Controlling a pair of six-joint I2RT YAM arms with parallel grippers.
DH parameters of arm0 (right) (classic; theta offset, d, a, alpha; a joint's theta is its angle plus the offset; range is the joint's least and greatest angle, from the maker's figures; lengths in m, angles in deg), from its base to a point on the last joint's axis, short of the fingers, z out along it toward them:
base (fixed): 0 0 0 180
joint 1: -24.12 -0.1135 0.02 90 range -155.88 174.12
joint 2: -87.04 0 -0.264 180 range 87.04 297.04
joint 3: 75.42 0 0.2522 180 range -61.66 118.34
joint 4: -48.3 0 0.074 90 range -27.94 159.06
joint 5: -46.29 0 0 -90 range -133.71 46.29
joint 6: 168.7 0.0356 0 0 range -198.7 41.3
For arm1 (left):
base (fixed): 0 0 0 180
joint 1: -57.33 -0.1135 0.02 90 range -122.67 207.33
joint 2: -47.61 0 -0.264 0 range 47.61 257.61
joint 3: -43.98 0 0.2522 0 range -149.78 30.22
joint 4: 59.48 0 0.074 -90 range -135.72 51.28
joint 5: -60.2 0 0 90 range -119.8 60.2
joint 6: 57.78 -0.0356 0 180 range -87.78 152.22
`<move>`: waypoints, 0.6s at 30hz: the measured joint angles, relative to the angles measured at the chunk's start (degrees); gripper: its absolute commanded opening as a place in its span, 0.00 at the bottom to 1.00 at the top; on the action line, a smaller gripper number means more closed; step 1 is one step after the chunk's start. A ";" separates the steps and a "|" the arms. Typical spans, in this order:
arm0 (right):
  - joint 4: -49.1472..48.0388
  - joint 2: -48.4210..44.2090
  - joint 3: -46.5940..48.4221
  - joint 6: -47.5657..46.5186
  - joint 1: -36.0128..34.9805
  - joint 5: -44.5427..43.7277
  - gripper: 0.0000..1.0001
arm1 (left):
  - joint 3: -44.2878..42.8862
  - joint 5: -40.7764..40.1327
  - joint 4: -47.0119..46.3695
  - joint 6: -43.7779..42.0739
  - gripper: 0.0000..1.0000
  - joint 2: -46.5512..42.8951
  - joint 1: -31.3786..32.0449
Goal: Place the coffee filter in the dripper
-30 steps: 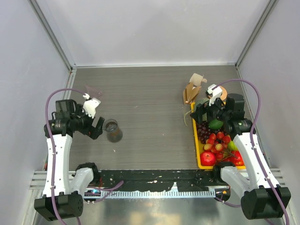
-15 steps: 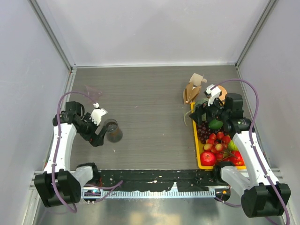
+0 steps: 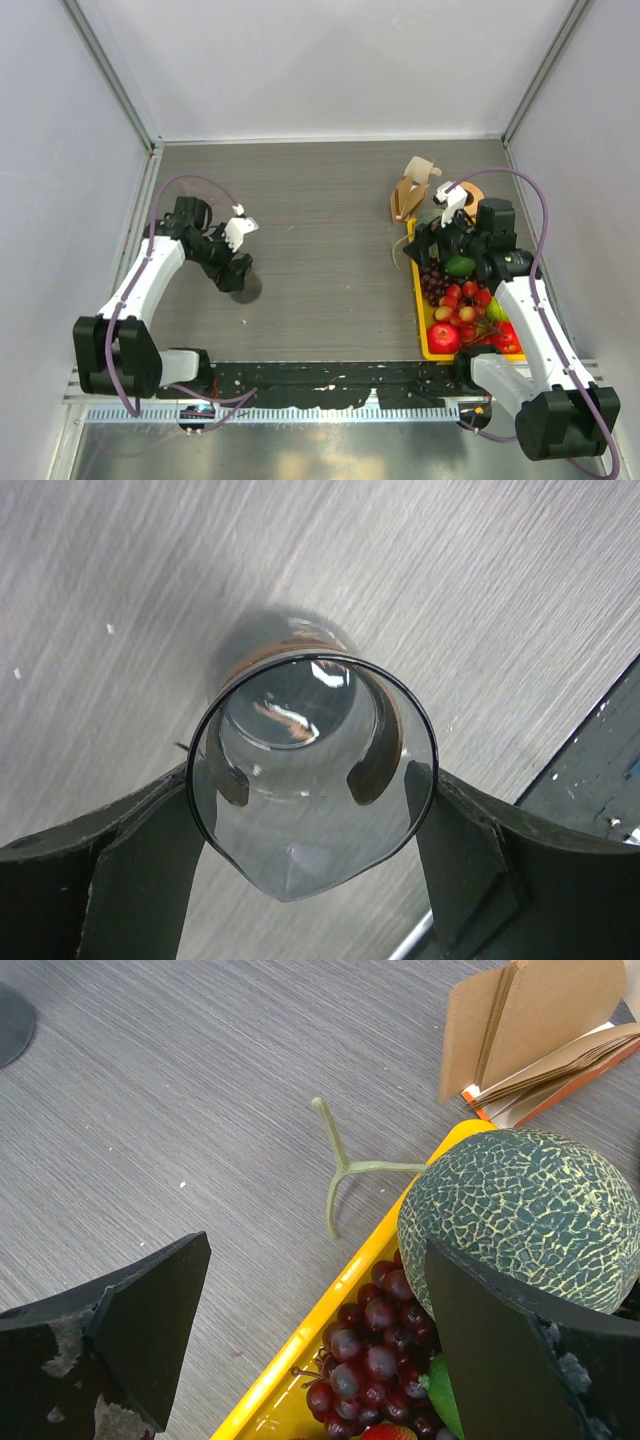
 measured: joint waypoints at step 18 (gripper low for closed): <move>0.31 1.03 0.02 -1.03 0.00 0.72 0.96 | -14.99 6.23 -6.47 2.23 0.72 18.58 17.14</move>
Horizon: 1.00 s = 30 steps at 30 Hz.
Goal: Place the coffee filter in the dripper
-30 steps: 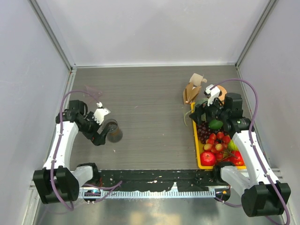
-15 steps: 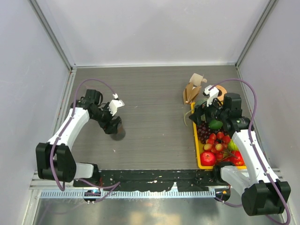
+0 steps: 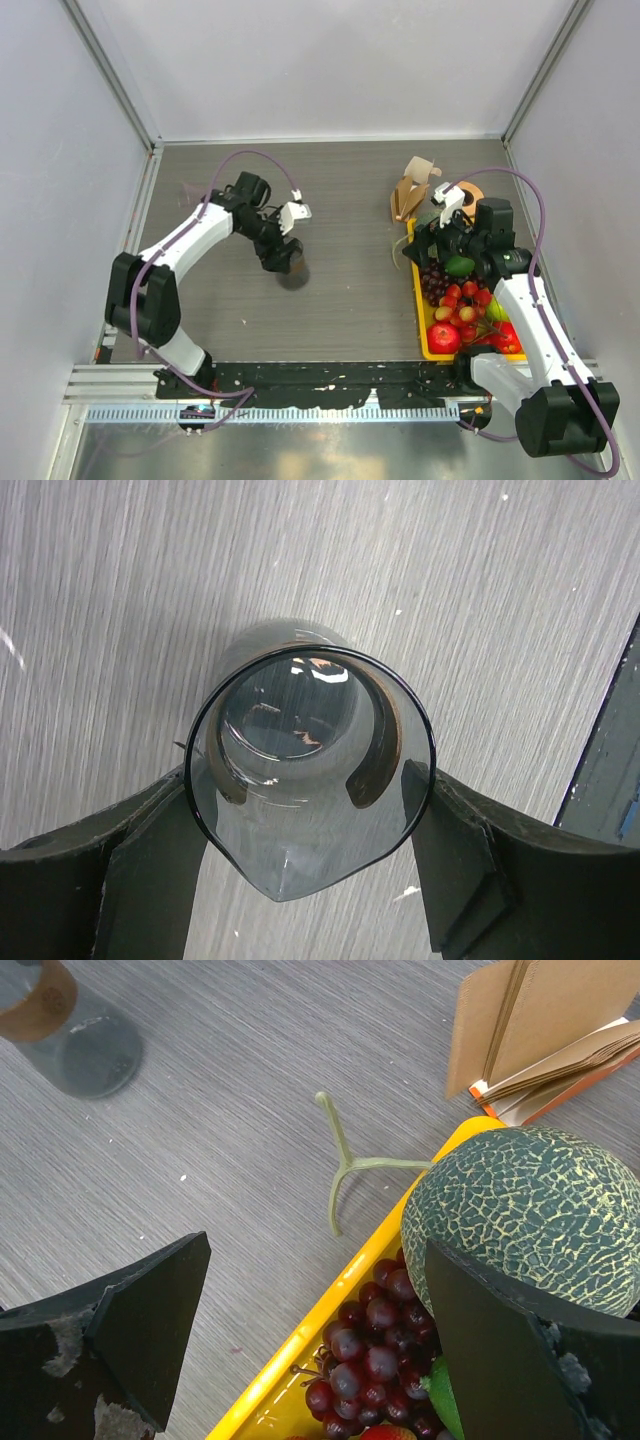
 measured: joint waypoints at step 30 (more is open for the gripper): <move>0.07 -1.60 0.15 0.00 0.00 1.42 0.95 | -6.71 1.99 2.82 4.11 0.99 -25.14 -6.23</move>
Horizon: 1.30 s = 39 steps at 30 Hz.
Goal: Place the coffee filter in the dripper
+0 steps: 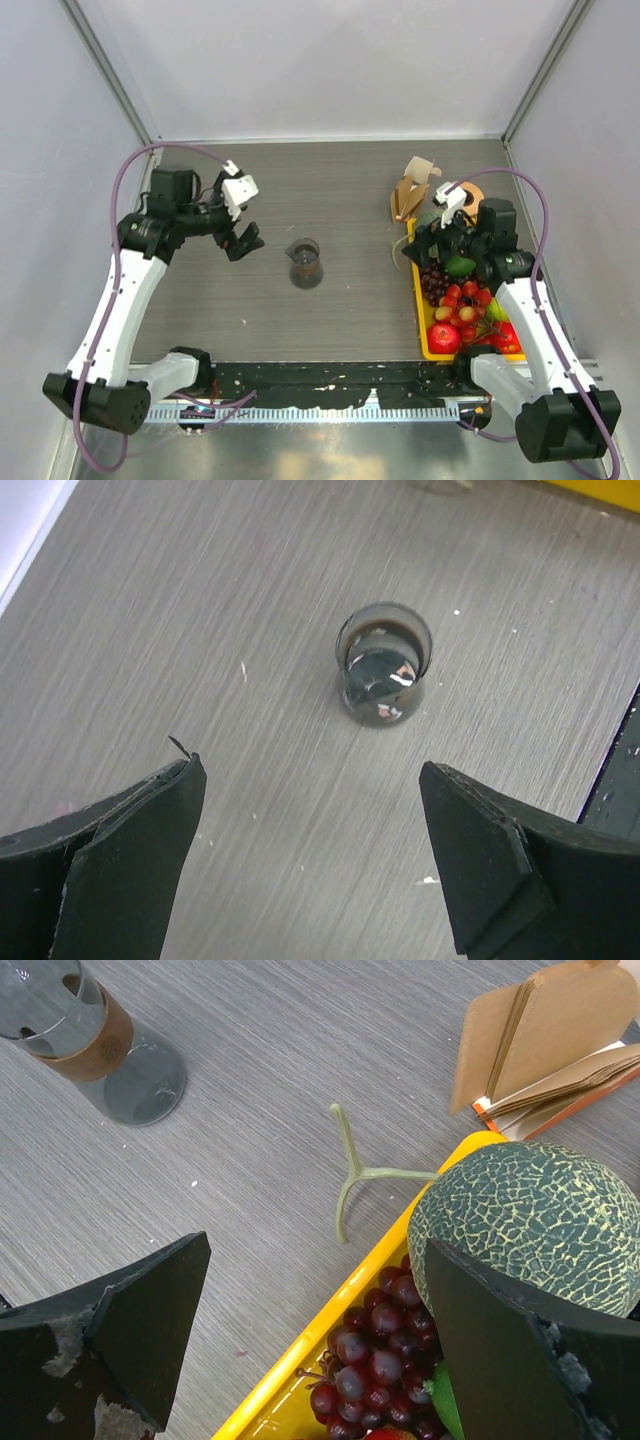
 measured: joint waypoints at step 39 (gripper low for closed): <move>10.01 68.43 57.94 4.66 26.60 -5.57 0.95 | 18.56 7.63 -10.10 15.69 0.99 -6.08 -6.47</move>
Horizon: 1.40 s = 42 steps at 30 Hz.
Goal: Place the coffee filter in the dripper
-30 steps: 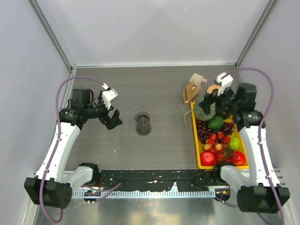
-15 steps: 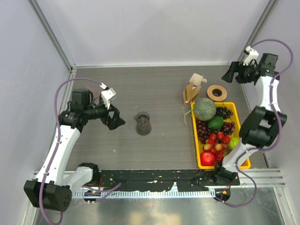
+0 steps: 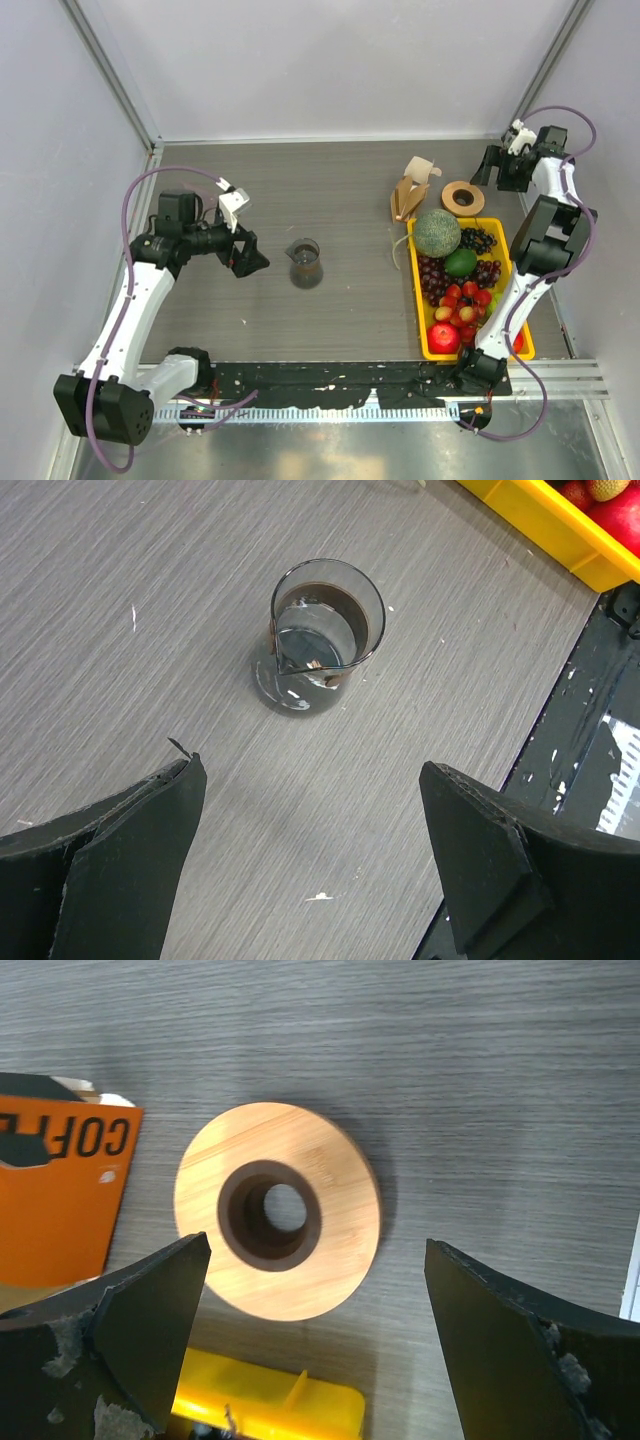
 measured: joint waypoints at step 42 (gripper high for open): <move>2.01 11.13 2.71 9.51 4.28 23.89 0.06 | 0.02 -0.66 0.04 -0.07 0.99 0.28 0.00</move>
